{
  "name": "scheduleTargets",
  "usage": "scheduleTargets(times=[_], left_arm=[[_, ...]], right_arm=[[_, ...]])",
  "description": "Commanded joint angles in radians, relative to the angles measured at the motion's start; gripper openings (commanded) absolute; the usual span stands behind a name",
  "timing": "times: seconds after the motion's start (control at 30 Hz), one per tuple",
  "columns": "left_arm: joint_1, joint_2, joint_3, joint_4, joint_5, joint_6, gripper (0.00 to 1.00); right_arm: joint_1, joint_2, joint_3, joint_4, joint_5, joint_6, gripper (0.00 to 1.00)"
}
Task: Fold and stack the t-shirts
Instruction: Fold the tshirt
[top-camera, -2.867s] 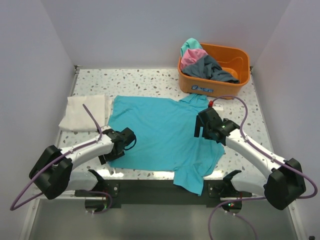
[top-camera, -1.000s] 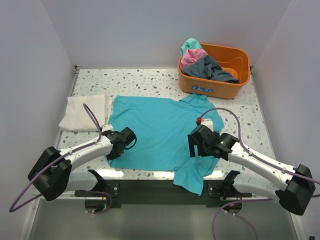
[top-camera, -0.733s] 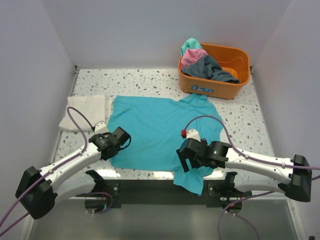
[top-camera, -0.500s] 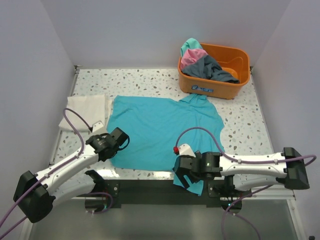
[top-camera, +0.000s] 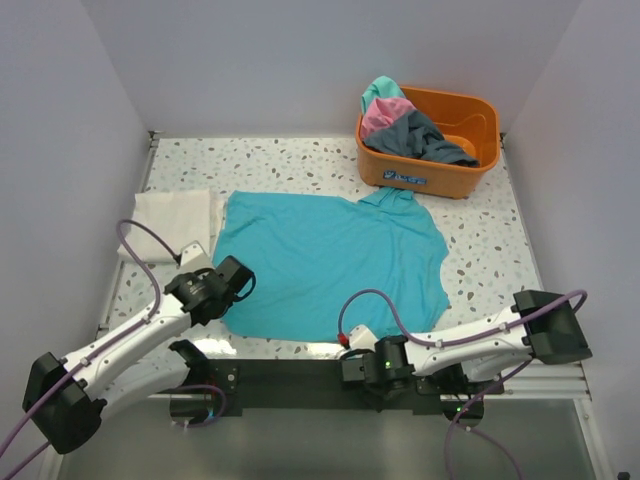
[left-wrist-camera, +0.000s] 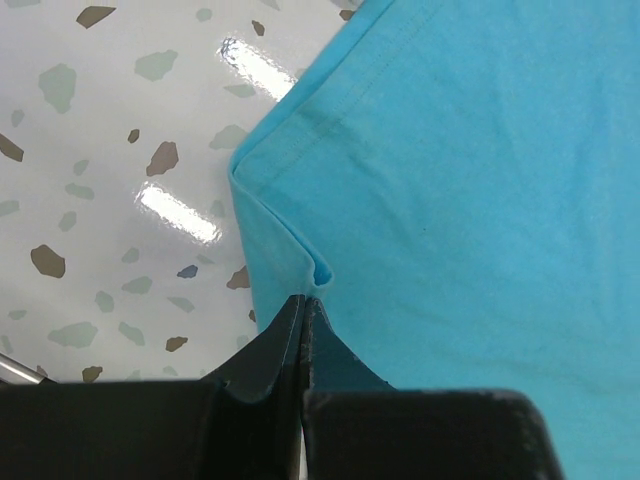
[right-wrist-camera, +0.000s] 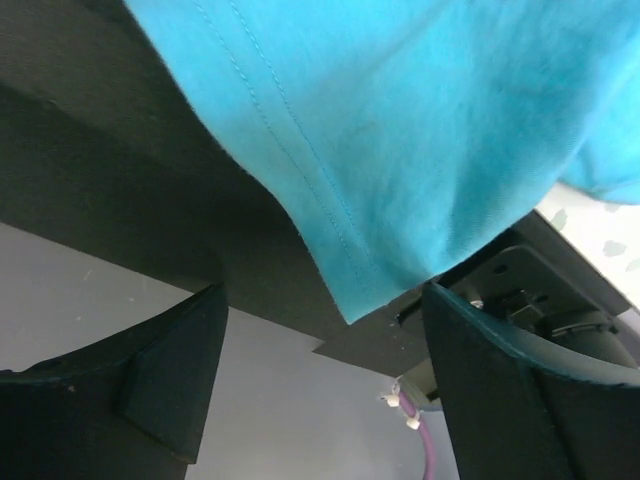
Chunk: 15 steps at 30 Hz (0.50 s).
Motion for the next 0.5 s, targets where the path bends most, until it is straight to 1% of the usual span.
scheduleTargets(times=[0.0, 0.03, 0.07, 0.13, 0.17, 0.2, 0.23, 0.3, 0.33, 0.37, 0.4, 0.43, 0.47], left_arm=[[-0.005, -0.036, -0.007, -0.007, -0.050, -0.027, 0.00], [-0.005, -0.039, -0.007, -0.007, -0.050, -0.027, 0.00], [-0.005, -0.040, -0.005, -0.009, -0.047, -0.026, 0.00], [-0.005, -0.037, -0.004, -0.007, -0.048, -0.026, 0.00], [-0.006, -0.036, -0.004, -0.009, -0.048, -0.026, 0.00], [-0.006, -0.036, -0.004, -0.007, -0.048, -0.026, 0.00], [-0.006, -0.036, -0.002, -0.007, -0.048, -0.027, 0.00], [-0.006, -0.034, 0.004, -0.012, -0.054, -0.027, 0.00], [-0.006, -0.037, 0.005, -0.015, -0.057, -0.035, 0.00], [-0.006, -0.037, 0.008, -0.019, -0.066, -0.035, 0.00], [-0.005, -0.040, 0.016, -0.021, -0.070, -0.035, 0.00], [-0.005, -0.040, 0.022, -0.023, -0.073, -0.035, 0.00], [-0.005, -0.040, 0.028, -0.023, -0.083, -0.035, 0.00]], right_arm=[[0.006, 0.013, -0.033, -0.037, -0.031, 0.071, 0.80], [0.006, 0.010, -0.042, -0.036, -0.023, 0.084, 0.78], [0.006, -0.001, -0.051, -0.033, -0.016, 0.092, 0.73], [0.006, -0.008, -0.051, -0.044, 0.030, 0.118, 0.65], [0.004, -0.008, -0.048, -0.056, 0.055, 0.127, 0.53], [0.004, -0.008, -0.039, -0.059, 0.076, 0.140, 0.48], [-0.001, -0.007, -0.035, -0.072, 0.128, 0.150, 0.33], [-0.017, -0.004, -0.021, -0.079, 0.167, 0.161, 0.28], [-0.052, -0.008, -0.015, -0.108, 0.200, 0.167, 0.13], [-0.074, -0.016, -0.007, -0.121, 0.219, 0.167, 0.02], [-0.097, -0.039, -0.001, -0.135, 0.237, 0.167, 0.00], [-0.149, -0.053, 0.007, -0.156, 0.260, 0.160, 0.00], [-0.174, -0.070, 0.025, -0.162, 0.273, 0.143, 0.00]])
